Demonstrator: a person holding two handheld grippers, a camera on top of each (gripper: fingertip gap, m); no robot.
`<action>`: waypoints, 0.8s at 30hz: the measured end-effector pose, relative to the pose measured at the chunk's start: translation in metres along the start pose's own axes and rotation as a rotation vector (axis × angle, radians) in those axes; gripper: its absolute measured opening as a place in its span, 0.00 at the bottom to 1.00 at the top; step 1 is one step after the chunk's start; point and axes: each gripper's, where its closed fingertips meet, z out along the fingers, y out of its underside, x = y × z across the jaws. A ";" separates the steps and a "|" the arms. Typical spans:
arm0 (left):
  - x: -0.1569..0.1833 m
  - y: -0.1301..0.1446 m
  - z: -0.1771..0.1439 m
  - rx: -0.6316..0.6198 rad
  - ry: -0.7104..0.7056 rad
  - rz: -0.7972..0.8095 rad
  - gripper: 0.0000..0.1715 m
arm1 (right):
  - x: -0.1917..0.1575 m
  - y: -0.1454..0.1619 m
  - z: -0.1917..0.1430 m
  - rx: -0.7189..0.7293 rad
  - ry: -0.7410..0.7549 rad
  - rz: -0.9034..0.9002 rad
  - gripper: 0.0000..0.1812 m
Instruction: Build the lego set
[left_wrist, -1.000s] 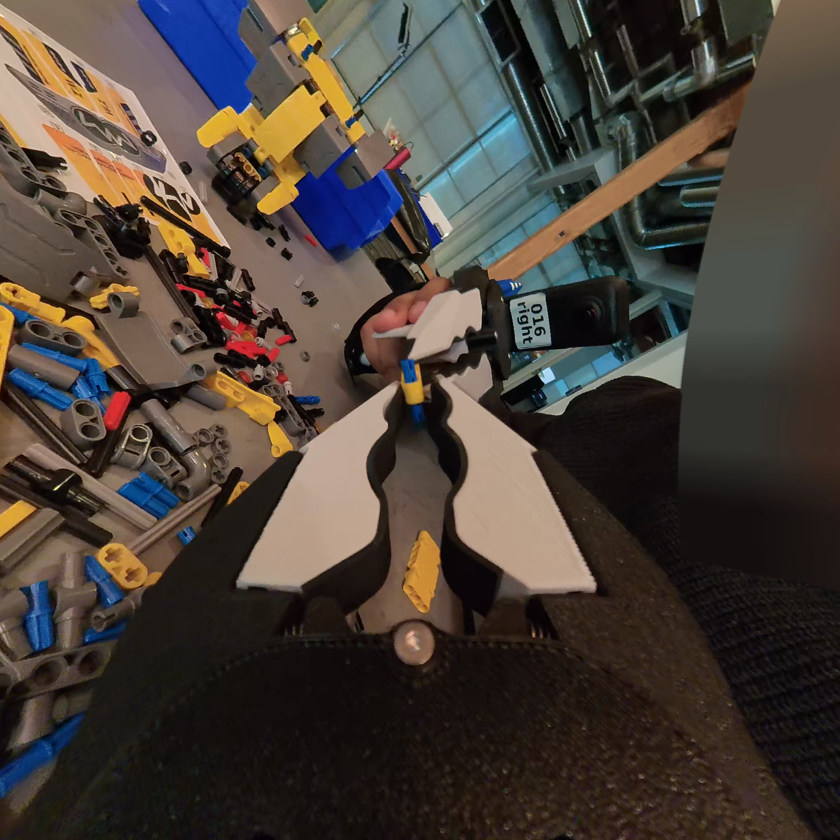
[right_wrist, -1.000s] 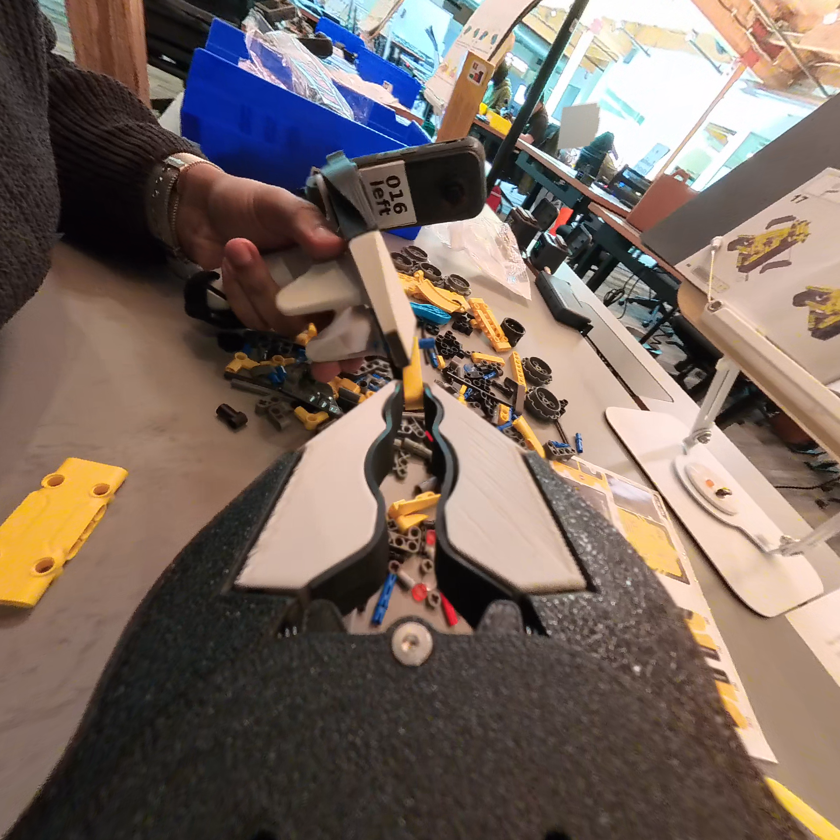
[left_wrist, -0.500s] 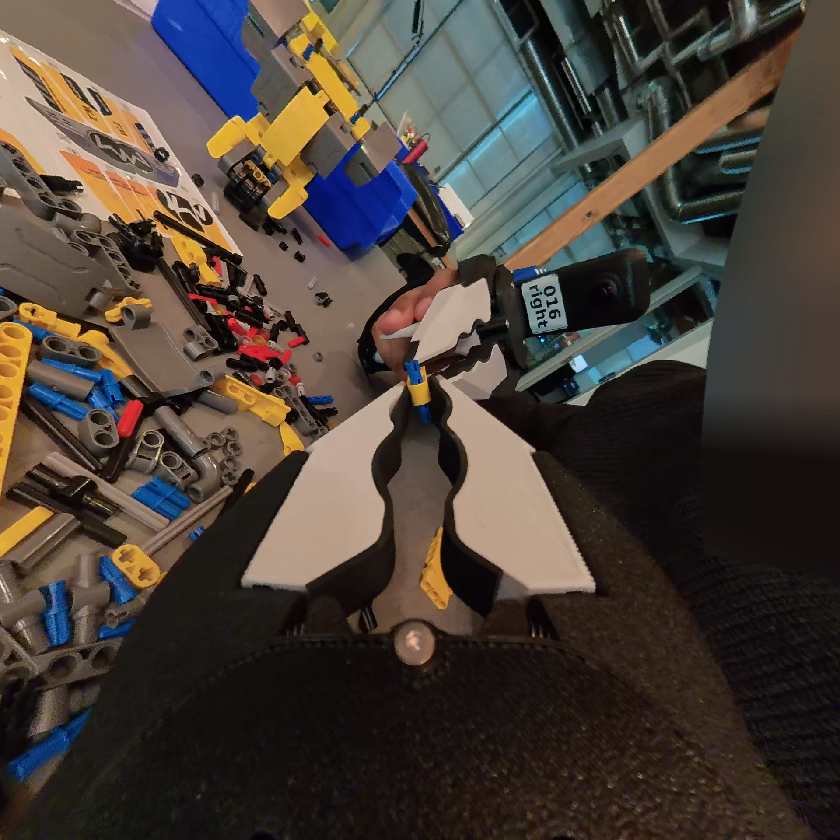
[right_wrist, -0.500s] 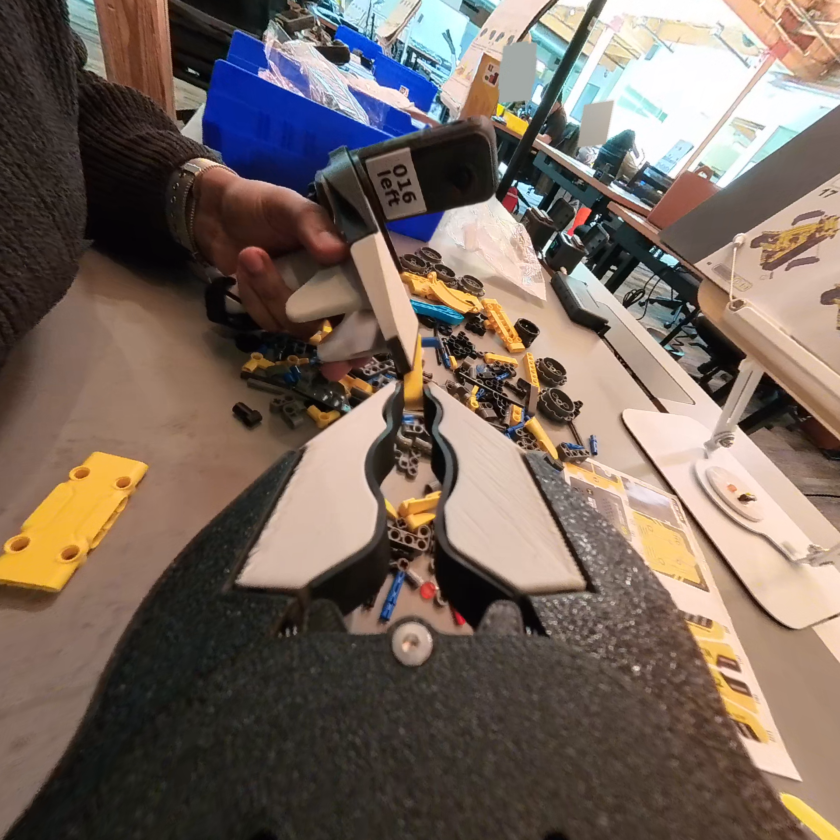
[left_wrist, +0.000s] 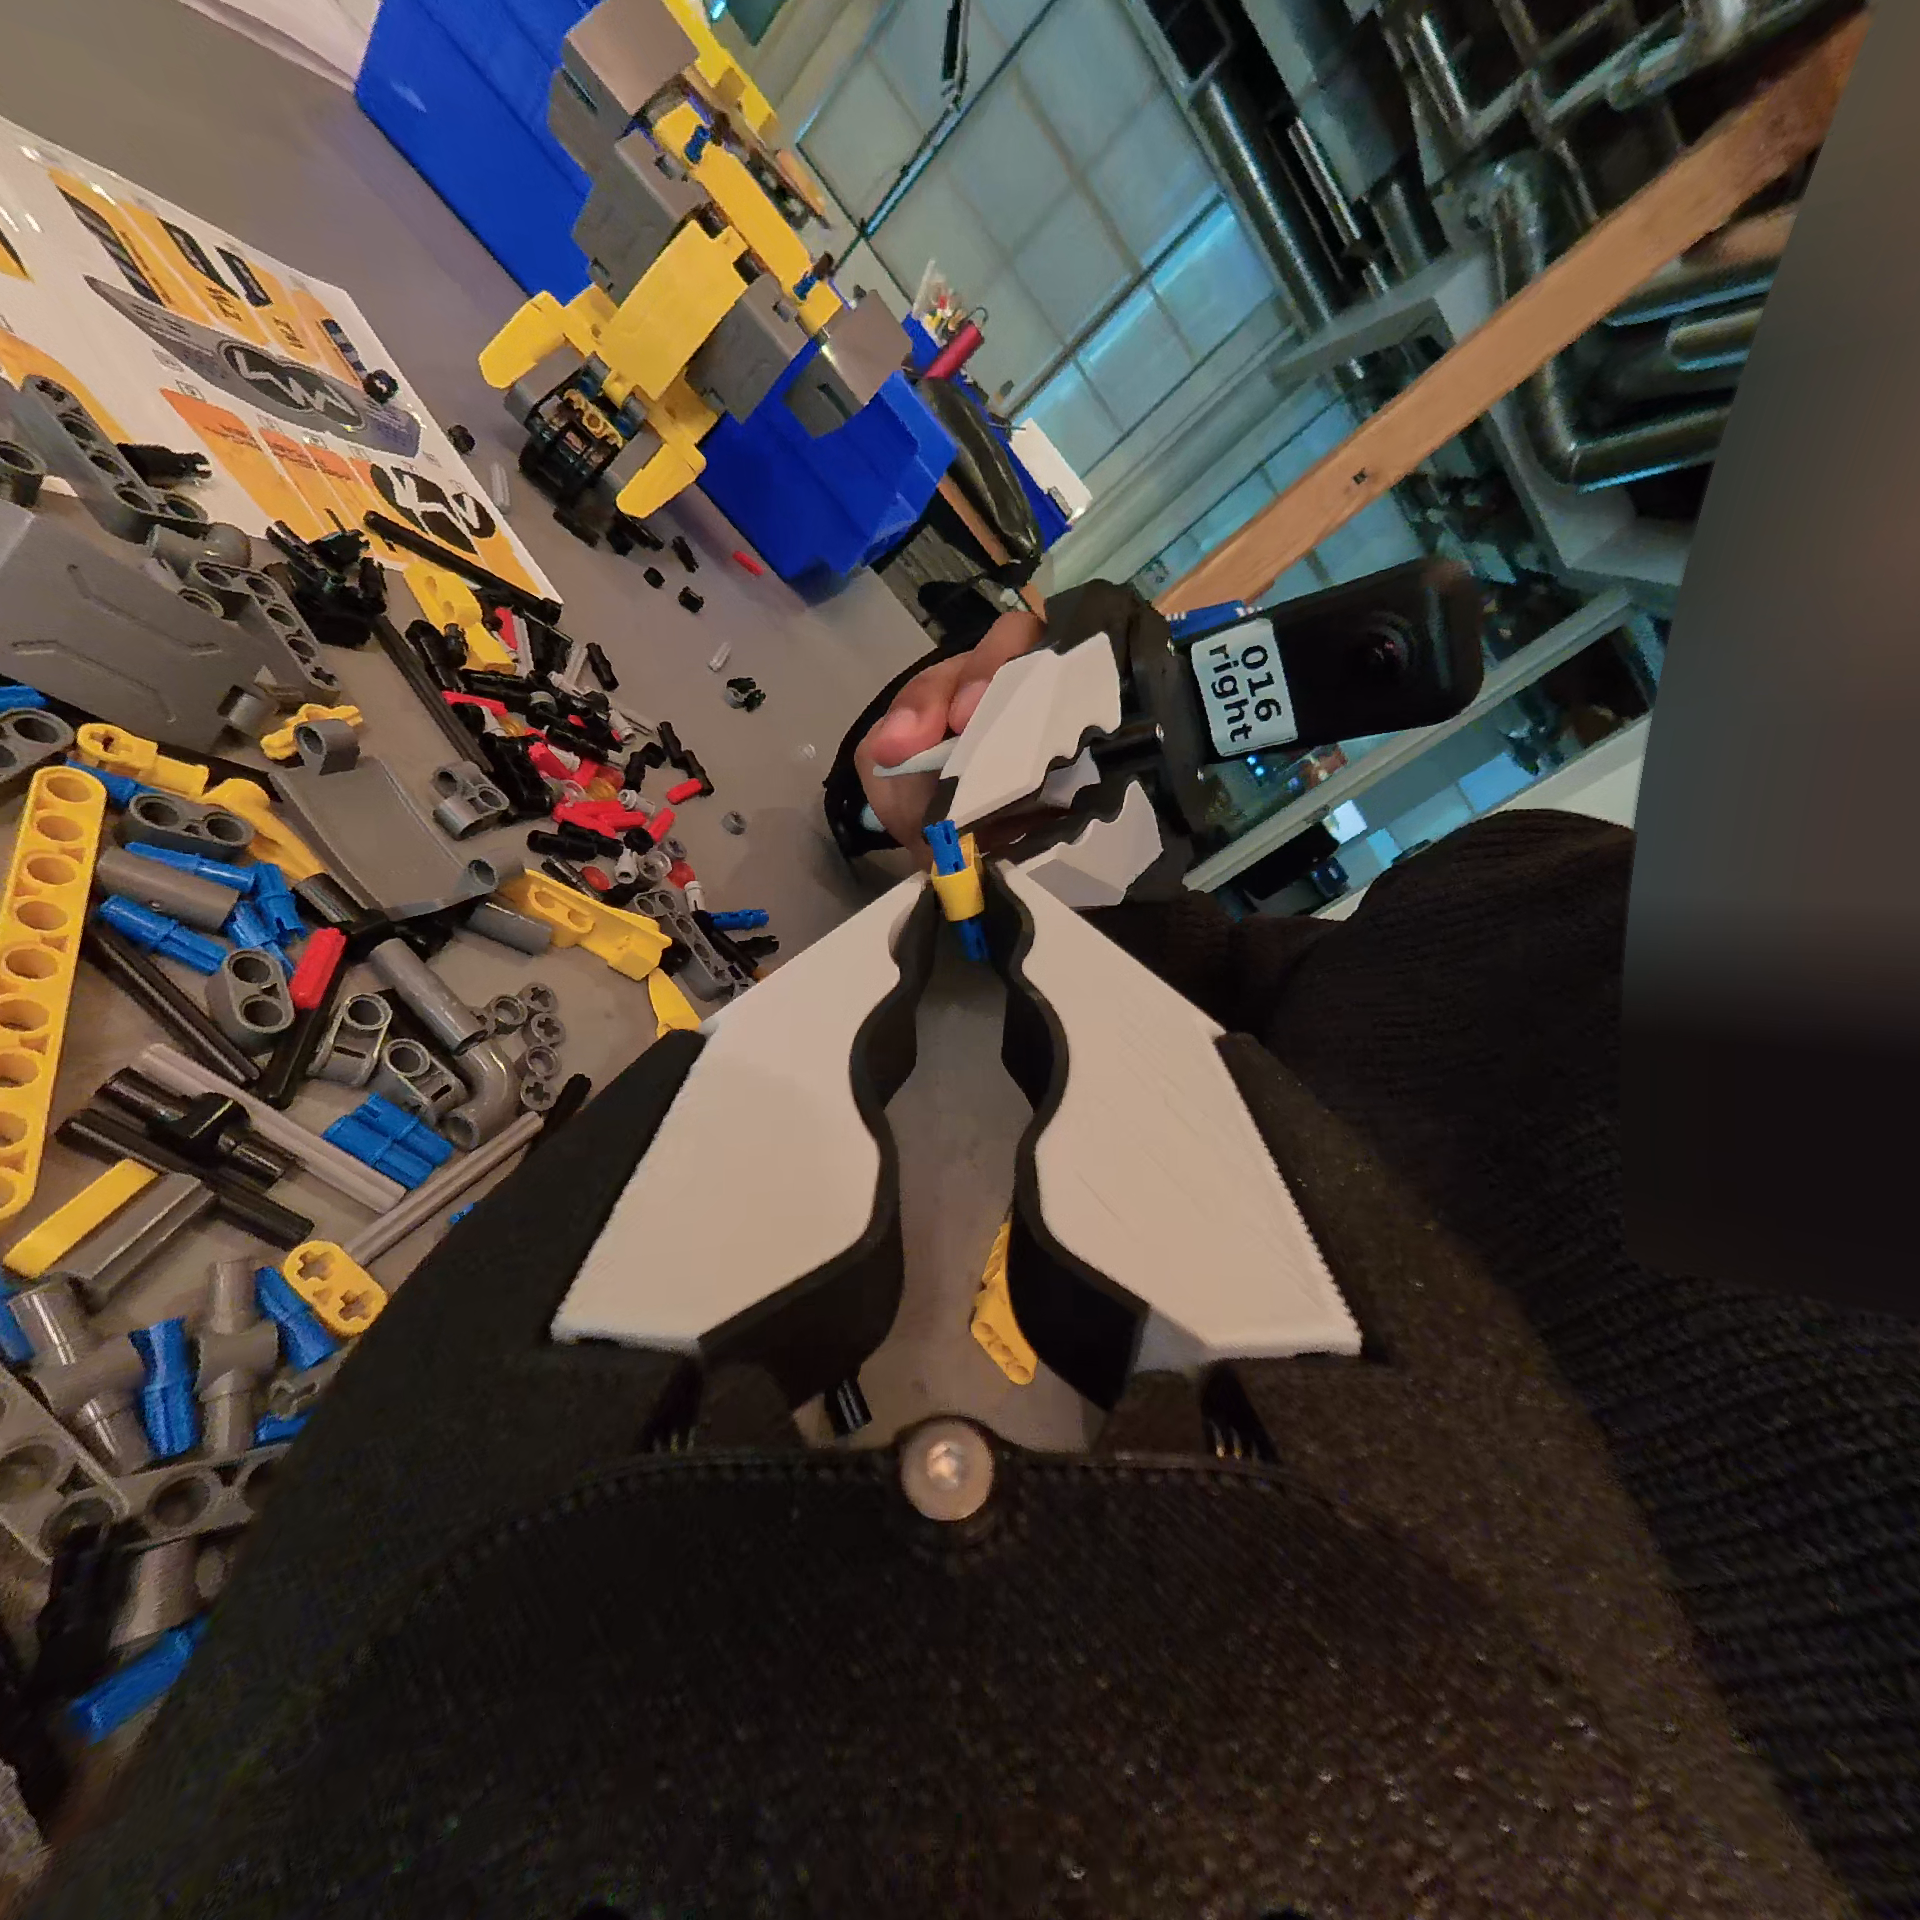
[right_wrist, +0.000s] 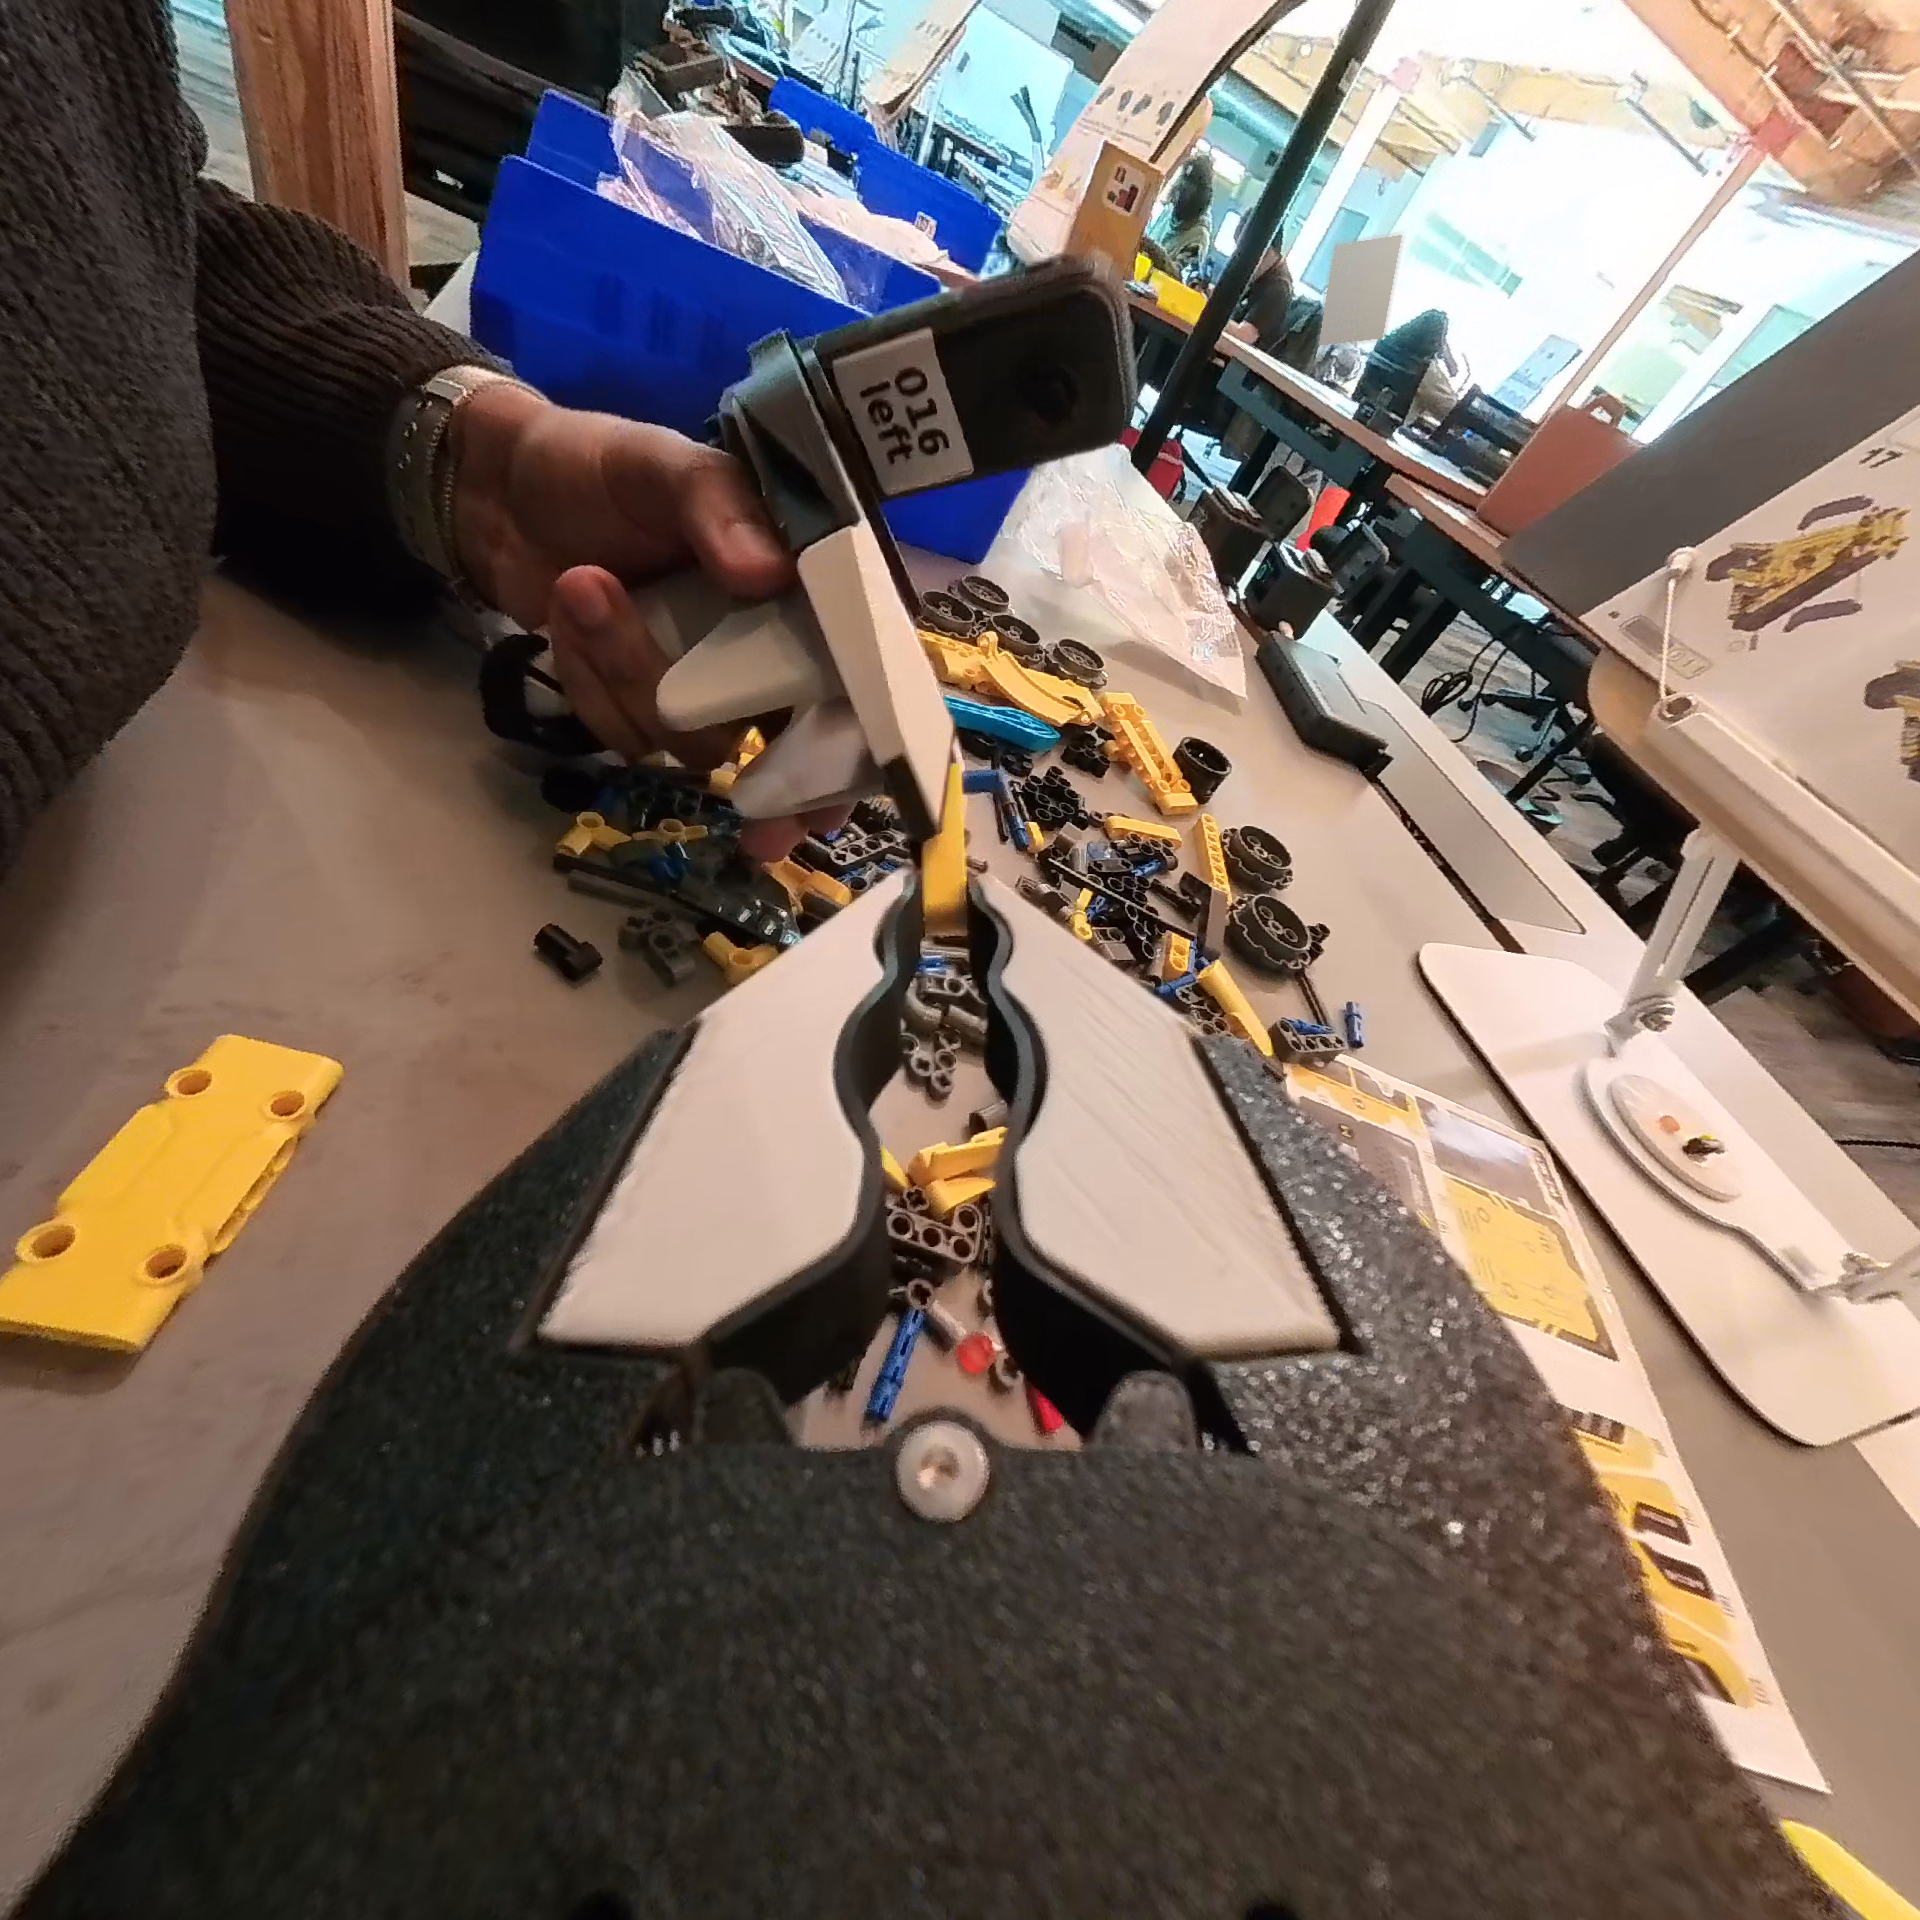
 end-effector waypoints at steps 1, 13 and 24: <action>0.000 0.001 0.000 -0.005 -0.004 0.006 0.03 | 0.000 0.001 0.000 -0.002 -0.004 -0.001 0.04; -0.002 -0.012 -0.007 0.051 -0.010 -0.016 0.03 | 0.016 -0.001 0.001 0.050 0.033 0.229 0.31; -0.002 -0.059 -0.050 0.270 -0.111 0.102 0.02 | 0.107 0.050 0.017 -0.084 0.334 0.774 0.18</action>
